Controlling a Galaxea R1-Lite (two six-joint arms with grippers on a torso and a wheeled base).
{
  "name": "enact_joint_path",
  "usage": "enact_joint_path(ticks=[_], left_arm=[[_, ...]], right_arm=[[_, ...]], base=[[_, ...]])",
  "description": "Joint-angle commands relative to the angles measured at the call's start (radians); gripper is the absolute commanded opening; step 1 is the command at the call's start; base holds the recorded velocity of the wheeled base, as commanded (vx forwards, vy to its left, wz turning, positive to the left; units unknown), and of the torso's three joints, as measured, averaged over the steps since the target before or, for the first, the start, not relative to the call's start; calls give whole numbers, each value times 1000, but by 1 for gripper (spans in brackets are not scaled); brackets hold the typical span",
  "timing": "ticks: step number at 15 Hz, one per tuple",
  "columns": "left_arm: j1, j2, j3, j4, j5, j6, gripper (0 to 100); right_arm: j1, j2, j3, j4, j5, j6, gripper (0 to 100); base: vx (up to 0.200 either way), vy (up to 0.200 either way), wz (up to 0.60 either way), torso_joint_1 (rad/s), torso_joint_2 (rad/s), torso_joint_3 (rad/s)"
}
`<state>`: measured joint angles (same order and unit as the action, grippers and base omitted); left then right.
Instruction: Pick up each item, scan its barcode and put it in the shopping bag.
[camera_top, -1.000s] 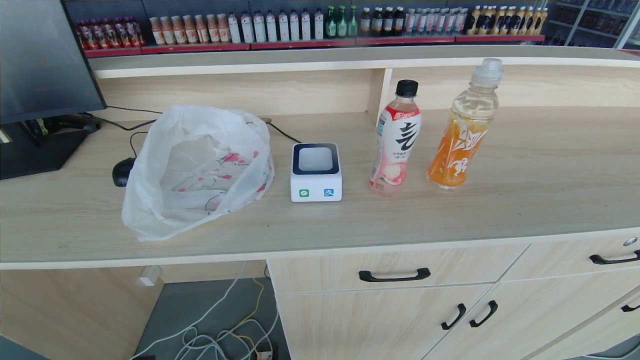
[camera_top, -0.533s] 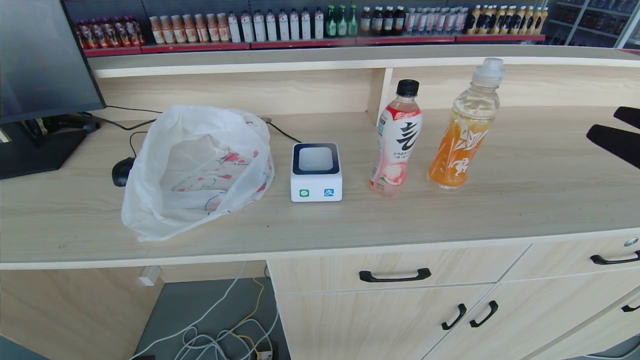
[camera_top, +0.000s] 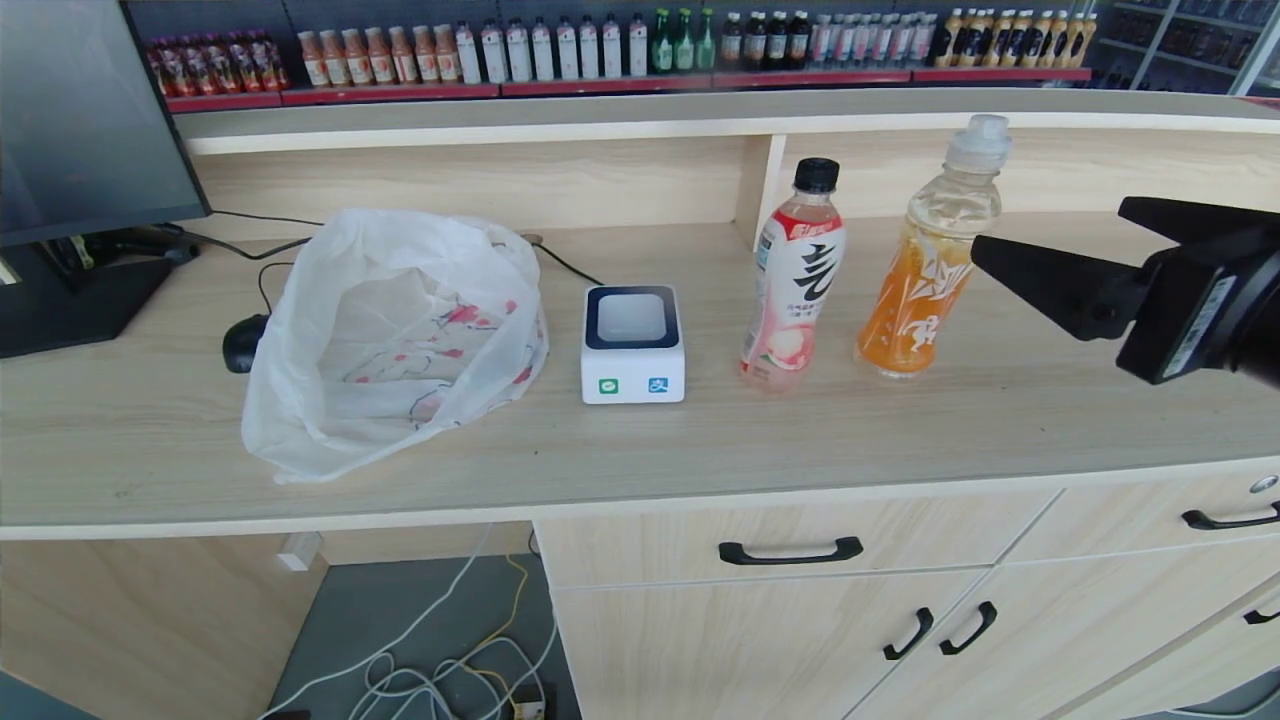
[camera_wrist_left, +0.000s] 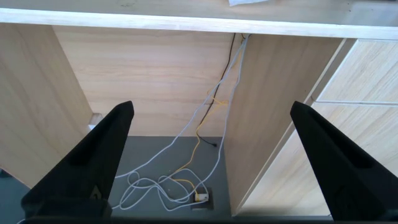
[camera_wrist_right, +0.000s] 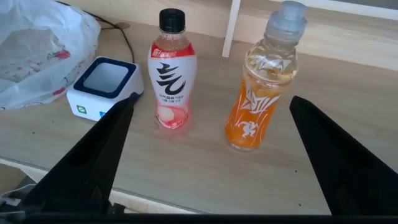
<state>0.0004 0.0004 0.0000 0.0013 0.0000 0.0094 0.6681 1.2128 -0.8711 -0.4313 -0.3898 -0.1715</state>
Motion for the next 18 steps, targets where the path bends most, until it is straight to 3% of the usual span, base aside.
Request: enact_joint_path(ticks=[1, 4, 9, 18], left_arm=[[0, 0, 0, 0, 0, 0, 100], [1, 0, 0, 0, 0, 0, 100], [0, 0, 0, 0, 0, 0, 100], [1, 0, 0, 0, 0, 0, 100]], right_arm=[[87, 17, 11, -1, -81, -6, 100], [177, 44, 7, -29, -227, -25, 100], [212, 165, 4, -231, -235, -109, 100], [189, 274, -80, -245, -225, -91, 100]], base=[[0, 0, 0, 0, 0, 0], [0, 0, 0, 0, 0, 0], [0, 0, 0, 0, 0, 0], [0, 0, 0, 0, 0, 0]])
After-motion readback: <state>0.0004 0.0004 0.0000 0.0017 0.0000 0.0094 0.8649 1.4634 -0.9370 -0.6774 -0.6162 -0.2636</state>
